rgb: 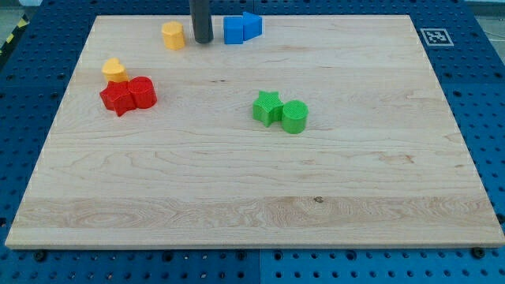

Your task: Push the hexagon into the group of blocks

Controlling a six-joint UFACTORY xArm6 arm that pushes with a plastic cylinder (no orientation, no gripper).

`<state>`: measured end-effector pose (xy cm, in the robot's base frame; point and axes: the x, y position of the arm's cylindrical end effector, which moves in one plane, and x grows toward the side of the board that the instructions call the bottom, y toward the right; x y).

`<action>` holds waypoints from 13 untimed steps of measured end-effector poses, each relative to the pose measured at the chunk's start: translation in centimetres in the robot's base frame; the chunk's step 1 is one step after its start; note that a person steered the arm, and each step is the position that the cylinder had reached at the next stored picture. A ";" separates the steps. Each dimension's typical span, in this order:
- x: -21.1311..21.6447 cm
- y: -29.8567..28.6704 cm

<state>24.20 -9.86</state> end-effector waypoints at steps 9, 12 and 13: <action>4.7 -2.0; 8.8 -8.3; 8.6 -6.1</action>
<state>32.77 -15.97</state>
